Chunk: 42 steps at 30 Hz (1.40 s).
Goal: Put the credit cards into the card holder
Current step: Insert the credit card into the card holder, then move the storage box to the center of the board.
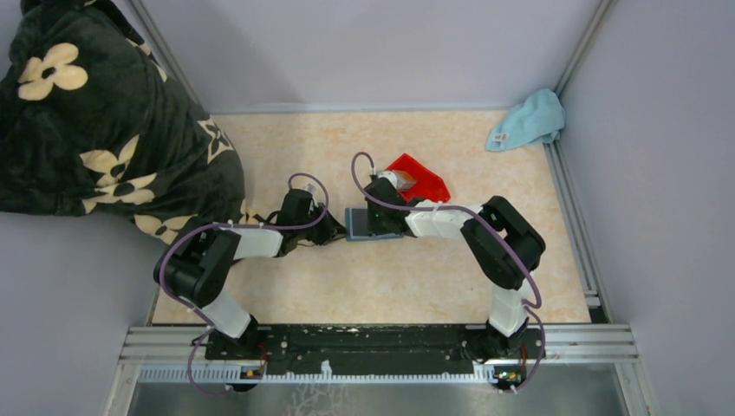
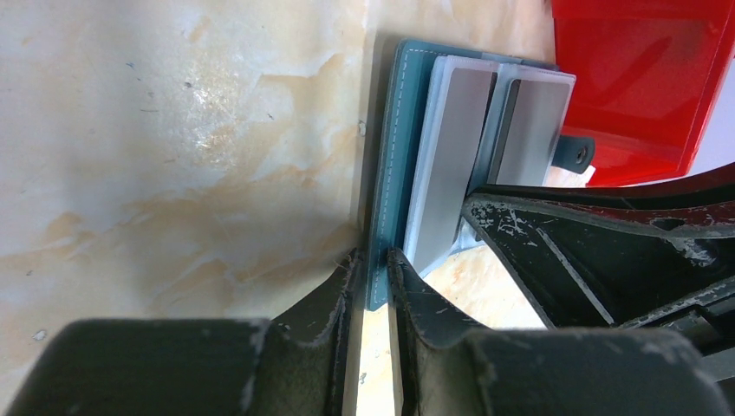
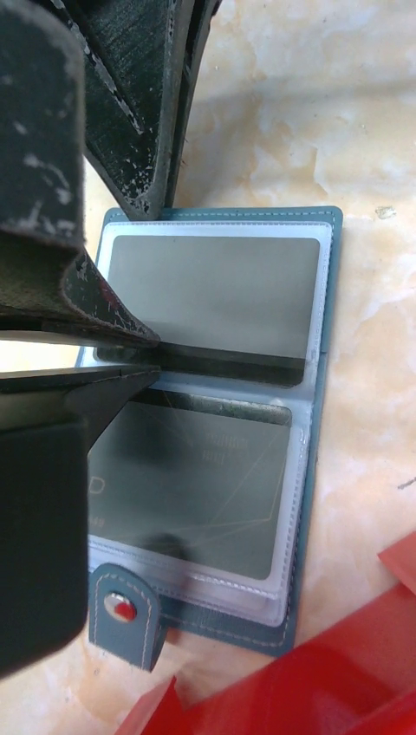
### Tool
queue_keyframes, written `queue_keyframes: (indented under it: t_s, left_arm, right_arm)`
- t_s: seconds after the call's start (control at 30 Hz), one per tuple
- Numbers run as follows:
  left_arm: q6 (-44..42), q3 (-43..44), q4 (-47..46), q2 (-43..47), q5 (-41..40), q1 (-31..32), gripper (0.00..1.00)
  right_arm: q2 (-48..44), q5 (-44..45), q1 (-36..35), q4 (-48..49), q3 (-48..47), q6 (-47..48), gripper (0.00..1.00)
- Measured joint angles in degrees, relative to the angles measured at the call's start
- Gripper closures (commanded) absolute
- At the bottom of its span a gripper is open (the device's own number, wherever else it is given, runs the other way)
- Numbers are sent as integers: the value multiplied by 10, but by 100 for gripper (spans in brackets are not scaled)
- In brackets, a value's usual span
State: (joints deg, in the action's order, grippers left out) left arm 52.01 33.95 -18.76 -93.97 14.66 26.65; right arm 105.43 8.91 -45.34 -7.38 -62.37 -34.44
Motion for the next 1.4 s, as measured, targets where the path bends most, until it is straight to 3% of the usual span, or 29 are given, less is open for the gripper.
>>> queue_keyframes:
  t_s: [0.33, 0.57, 0.77, 1.17, 1.4]
  left_arm:
    - [0, 0, 0, 0, 0, 0, 76]
    - [0, 4, 10, 1, -2, 0, 76]
    - [-3, 6, 23, 6, -9, 3, 77]
    - [-7, 0, 47, 26, -26, 2, 77]
    - [-9, -4, 52, 32, -29, 0, 77]
  right_arm:
    - [-2, -15, 3, 34, 17, -18, 85]
    - [-29, -13, 2, 29, 25, -9, 68]
    - [-107, 15, 2, 15, 46, 4, 61]
    - [-142, 96, 16, -10, 72, 53, 61]
    - [-72, 91, 59, -17, 10, 87, 62]
